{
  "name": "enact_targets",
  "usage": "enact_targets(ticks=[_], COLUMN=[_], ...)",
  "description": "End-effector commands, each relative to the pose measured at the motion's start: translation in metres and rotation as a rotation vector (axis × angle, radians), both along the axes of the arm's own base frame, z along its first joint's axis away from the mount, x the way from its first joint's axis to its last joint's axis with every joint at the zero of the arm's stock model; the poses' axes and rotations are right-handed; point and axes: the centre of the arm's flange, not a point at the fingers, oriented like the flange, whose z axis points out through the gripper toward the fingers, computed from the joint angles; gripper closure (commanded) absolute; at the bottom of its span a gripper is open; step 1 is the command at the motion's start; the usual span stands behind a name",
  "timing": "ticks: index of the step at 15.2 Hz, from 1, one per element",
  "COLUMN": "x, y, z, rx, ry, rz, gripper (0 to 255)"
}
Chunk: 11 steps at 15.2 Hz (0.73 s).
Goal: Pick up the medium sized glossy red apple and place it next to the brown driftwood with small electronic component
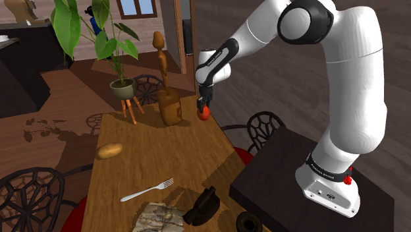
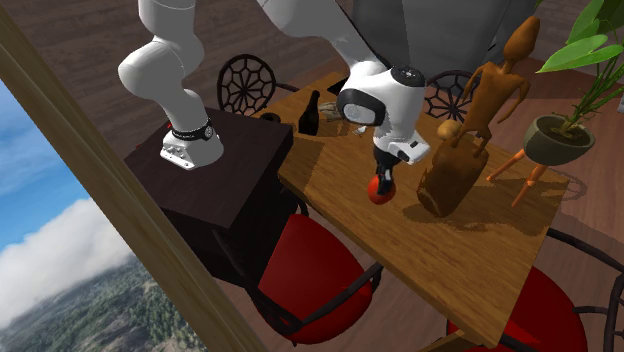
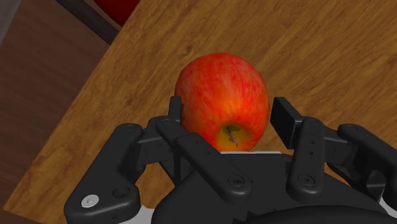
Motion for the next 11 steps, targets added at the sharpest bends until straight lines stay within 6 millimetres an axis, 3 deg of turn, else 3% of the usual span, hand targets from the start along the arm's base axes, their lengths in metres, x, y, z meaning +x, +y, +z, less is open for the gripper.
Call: enact_targets(ticks=[1,11], x=[-0.001,-0.001], y=[-0.001,-0.001], z=[0.01,0.063], rx=[0.0,0.0], ry=[0.0,0.0], rz=[0.0,0.0], gripper=[255,255])
